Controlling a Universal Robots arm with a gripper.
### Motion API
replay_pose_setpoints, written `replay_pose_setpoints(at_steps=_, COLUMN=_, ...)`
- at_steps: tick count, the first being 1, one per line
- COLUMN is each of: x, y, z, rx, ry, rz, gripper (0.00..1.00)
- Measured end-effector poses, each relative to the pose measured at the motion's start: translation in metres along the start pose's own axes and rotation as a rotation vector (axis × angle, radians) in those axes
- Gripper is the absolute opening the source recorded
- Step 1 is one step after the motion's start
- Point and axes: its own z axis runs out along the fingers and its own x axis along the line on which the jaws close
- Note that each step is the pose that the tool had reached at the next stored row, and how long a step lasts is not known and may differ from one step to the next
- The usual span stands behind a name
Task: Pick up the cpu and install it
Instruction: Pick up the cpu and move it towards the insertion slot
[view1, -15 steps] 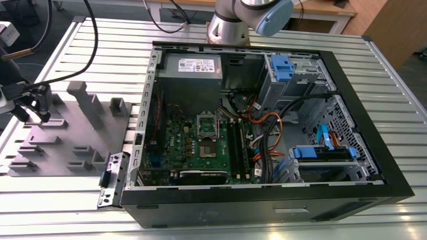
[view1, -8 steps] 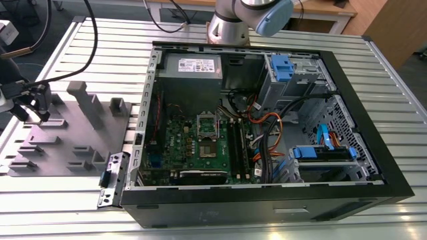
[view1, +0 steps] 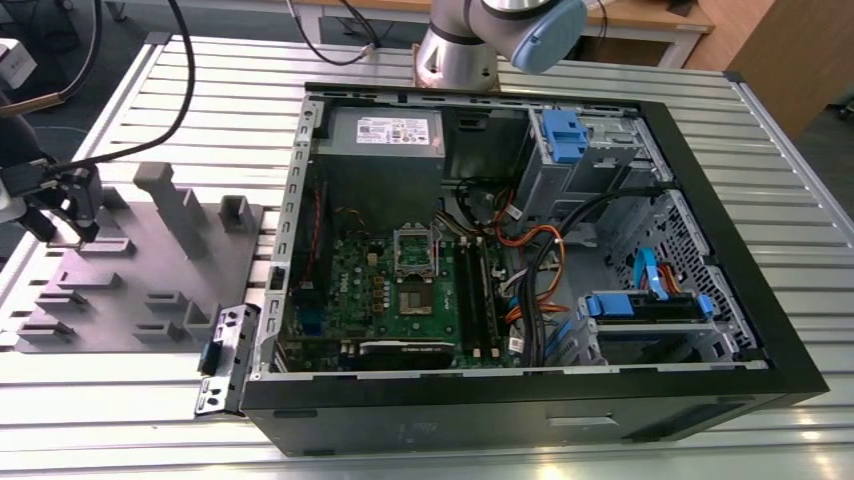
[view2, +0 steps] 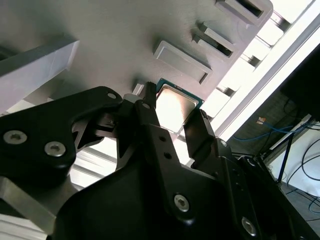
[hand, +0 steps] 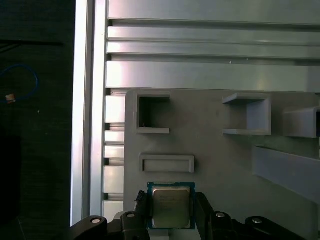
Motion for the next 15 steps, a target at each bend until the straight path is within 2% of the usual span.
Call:
replay_pose_setpoints(at_steps=11, x=-0.0001, y=0.0002, z=-0.0109, rx=-0.0001, ry=-0.0002, rz=0.0, gripper=0.47)
replay_pose_setpoints(at_steps=15, x=-0.0002, y=0.0002, z=-0.0118, rx=-0.0003, ry=-0.0005, rz=0.0, gripper=0.47)
